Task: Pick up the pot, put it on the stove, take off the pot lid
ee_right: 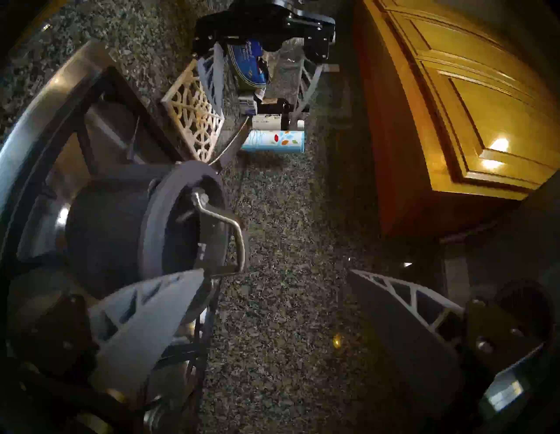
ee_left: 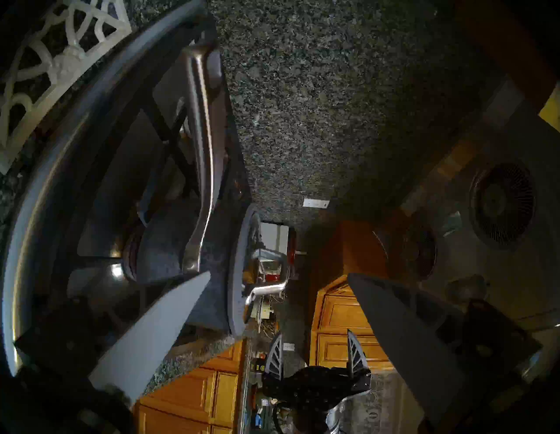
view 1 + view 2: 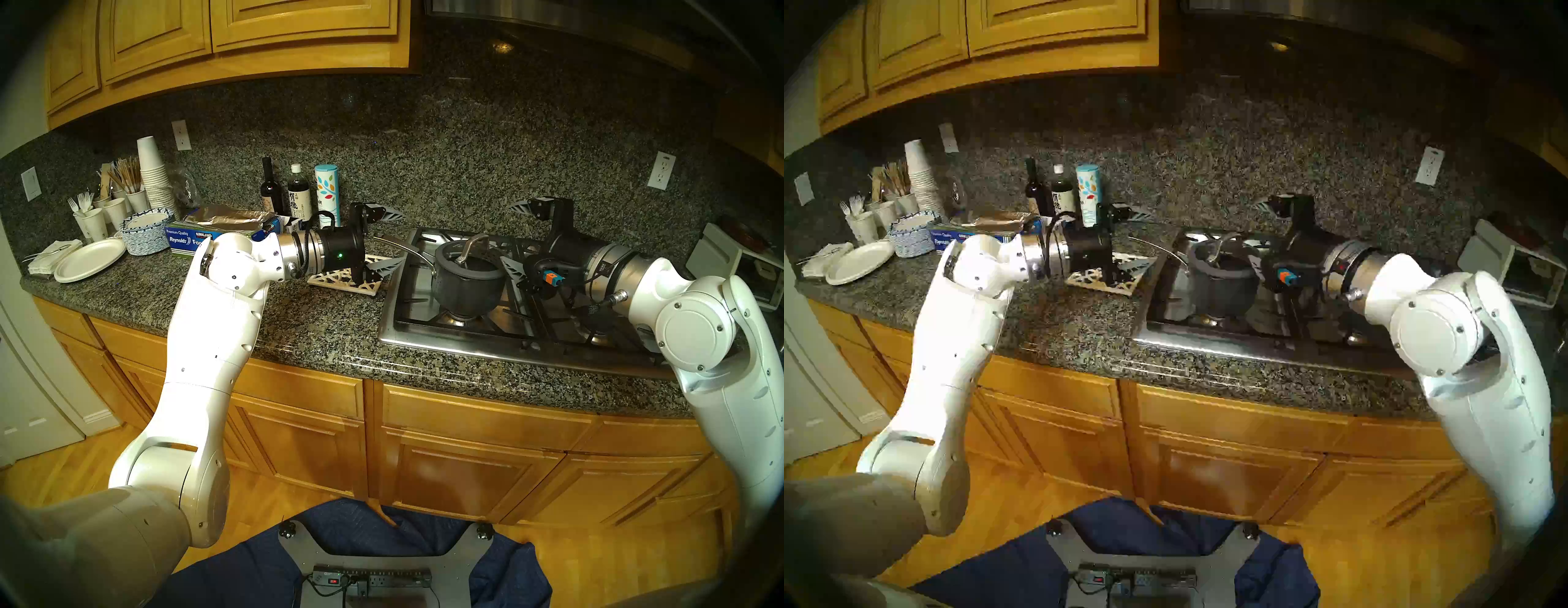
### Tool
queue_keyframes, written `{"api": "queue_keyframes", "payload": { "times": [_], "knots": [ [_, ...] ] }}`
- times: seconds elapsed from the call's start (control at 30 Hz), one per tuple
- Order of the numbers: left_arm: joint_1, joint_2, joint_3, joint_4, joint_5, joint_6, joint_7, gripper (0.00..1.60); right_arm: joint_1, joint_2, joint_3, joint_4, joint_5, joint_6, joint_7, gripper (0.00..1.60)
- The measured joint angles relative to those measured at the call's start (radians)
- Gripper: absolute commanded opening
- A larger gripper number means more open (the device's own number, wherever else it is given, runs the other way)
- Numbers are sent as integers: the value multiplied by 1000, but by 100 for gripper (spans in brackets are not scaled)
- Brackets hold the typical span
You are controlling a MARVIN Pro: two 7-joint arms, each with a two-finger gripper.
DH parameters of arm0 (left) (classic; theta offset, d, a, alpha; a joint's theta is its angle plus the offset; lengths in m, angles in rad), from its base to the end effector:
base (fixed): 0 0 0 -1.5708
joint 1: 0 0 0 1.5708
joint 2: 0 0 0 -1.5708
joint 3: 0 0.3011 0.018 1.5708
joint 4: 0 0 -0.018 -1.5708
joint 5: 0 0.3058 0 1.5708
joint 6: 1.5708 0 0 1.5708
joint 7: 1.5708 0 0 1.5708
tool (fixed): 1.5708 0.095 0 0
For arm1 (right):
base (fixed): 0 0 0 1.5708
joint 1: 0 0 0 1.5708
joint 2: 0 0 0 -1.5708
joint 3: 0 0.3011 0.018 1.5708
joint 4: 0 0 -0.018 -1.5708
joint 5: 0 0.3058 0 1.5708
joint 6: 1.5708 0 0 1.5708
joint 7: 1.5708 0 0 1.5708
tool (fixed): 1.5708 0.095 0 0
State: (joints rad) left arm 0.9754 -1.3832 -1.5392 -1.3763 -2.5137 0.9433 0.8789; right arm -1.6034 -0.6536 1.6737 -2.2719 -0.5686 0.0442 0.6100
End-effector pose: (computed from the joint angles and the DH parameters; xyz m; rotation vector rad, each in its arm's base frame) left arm 0.5105 -0.0249 -0.1369 1.5732 0.4041 0.3001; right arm 0.3440 -0.0679 -0.0739 1.0002 1.7000 1.4050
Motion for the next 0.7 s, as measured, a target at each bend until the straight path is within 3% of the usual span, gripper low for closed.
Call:
{"api": "queue_keyframes", "payload": {
  "times": [0.27, 0.7],
  "knots": [
    [0, 0, 0, 0, 0, 0, 0, 160, 48, 0, -42, 51, -9, -30, -9, 160],
    [0, 0, 0, 0, -1, 0, 1, 160, 86, -7, -54, 60, -17, -53, -10, 160]
  ]
}}
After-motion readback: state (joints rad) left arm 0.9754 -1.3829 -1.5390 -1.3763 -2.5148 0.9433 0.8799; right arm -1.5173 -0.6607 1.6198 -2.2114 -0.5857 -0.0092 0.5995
